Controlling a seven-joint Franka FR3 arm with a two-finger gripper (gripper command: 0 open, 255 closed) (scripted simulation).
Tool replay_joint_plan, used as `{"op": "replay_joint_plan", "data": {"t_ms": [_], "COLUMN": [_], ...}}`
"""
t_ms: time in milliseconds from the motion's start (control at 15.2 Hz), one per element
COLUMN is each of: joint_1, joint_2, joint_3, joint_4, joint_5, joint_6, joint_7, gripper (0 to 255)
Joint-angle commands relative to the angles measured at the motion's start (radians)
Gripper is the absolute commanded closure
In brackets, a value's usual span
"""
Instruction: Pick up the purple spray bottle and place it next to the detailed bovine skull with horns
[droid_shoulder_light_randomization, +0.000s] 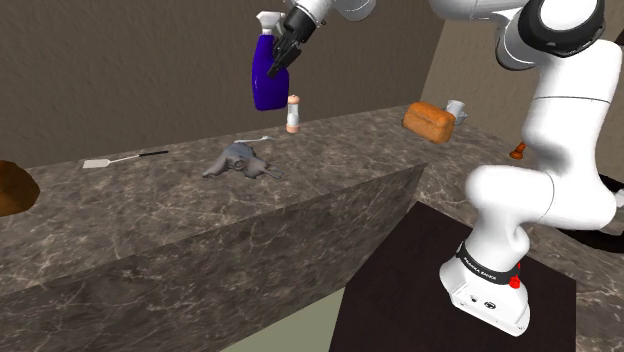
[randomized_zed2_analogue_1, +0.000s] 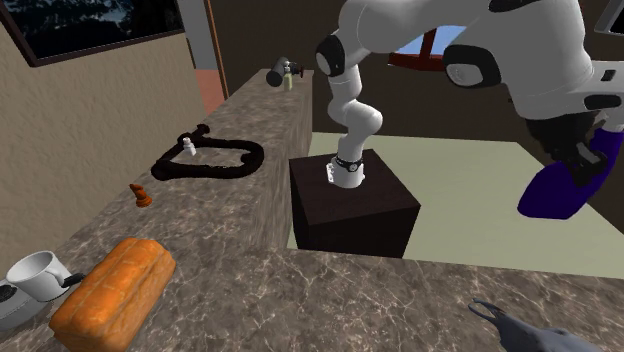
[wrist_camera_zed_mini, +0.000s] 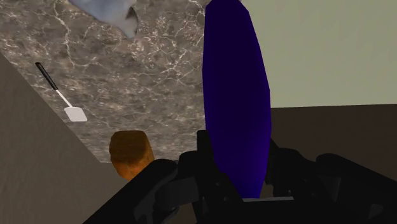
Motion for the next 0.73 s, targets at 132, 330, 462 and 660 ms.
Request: {"op": "replay_joint_plan", "data": {"t_ms": [132,330,462,660], "joint_1": [0.208,0.355,0.455,0.606], "joint_2": [-0.043,-0.083,-0.115,-0.171], "joint_3": [-0.097,-0.163,-0.206,-0.269], "joint_4": [0.076,0.145,0.2,0.302], "joint_5": [-0.068,-0.125,-0.167,-0.231], "joint_6": [0.035,0.05,0.054,0.048], "joint_7": [0.097,0.167,0.213,0.279], "gripper": [255,255,255,255]}}
